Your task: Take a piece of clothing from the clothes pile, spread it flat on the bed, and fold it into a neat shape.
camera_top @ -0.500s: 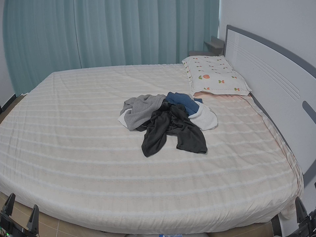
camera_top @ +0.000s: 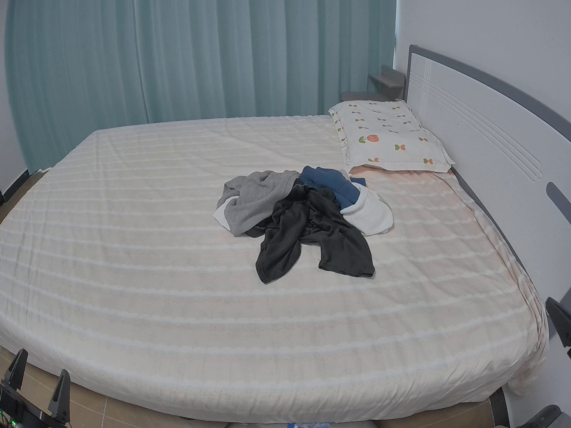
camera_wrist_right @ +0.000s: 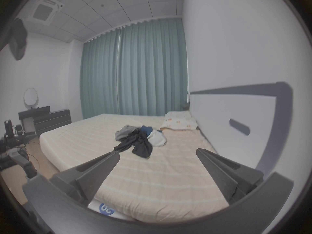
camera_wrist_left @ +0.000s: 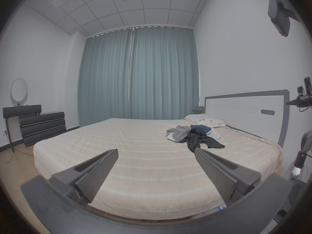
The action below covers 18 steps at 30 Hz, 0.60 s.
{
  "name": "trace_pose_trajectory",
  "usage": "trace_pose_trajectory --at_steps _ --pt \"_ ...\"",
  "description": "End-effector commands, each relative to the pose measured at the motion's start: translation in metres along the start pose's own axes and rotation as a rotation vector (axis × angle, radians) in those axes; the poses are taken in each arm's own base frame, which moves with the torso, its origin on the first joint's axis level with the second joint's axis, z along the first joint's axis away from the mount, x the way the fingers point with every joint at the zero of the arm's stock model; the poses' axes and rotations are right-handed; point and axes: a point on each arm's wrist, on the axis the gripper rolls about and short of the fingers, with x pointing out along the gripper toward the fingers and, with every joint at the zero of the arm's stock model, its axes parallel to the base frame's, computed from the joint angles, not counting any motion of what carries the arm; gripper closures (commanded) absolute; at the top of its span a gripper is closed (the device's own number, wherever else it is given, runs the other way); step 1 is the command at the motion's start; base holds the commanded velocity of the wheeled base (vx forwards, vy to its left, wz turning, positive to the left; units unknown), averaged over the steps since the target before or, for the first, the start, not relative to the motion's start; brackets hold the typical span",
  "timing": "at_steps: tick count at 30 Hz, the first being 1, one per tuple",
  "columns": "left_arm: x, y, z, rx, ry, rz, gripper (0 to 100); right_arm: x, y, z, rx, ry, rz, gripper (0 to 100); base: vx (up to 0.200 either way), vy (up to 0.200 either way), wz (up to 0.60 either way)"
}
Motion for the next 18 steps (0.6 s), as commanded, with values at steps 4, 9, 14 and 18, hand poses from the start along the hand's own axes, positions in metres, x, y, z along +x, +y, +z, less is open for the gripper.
trace_pose_trajectory --at_steps 4,9,14,18 --pt "0.0 0.0 -0.005 0.0 -0.001 0.0 0 0.209 0.007 -0.042 0.233 0.469 0.058 0 0.0 0.0 0.0" --pt "0.0 0.0 -0.005 0.0 -0.001 0.0 0 0.285 0.021 -0.068 0.298 0.48 -0.03 0 0.0 0.0 0.0" --pt "0.0 0.0 -0.005 0.0 -0.001 0.0 0 0.351 0.032 -0.103 0.305 0.505 -0.108 0 0.0 0.0 0.0" --pt "0.0 0.0 -0.005 0.0 -0.001 0.0 0 0.394 0.042 -0.131 0.331 0.511 -0.116 0 0.0 0.0 0.0"
